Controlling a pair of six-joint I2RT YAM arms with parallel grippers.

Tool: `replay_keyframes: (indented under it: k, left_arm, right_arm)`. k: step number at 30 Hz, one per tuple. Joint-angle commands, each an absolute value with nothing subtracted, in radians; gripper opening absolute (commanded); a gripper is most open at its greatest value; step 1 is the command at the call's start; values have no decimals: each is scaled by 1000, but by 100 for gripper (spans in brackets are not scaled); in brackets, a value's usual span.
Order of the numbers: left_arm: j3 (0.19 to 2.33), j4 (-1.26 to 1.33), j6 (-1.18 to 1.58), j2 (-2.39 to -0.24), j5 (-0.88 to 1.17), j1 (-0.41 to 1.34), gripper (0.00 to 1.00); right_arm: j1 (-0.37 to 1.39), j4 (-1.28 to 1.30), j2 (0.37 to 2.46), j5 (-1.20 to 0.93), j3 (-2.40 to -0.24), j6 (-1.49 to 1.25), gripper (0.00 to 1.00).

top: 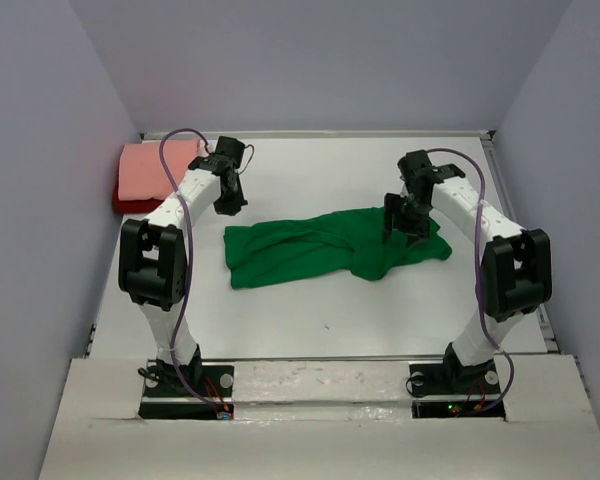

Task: Fold and stack the t-shirts
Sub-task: Fold the other side of the tshirt into a rectangle

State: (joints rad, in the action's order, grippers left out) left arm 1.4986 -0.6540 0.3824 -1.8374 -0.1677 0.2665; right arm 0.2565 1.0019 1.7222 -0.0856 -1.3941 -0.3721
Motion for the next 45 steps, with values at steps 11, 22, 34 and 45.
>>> replay_keyframes:
  k: [11,22,34,45]
  left_arm:
    - [1508,-661,350,-1789,-163,259,0]
    - [1493,-646,339,-1796,-149,249,0]
    - [1499,-650,334,-1789,-152,242,0]
    - [1503,-653,337,-1790,-146,241,0]
  right_arm:
    - [95,979,2027,-57,-1781,-393,65]
    - [2,1060,2135,-83,-1971,-376,61]
    - [-28,1042,2146,-117,-1931,-387,61]
    - [-74,1025,2168,-147,-1890,-362,61]
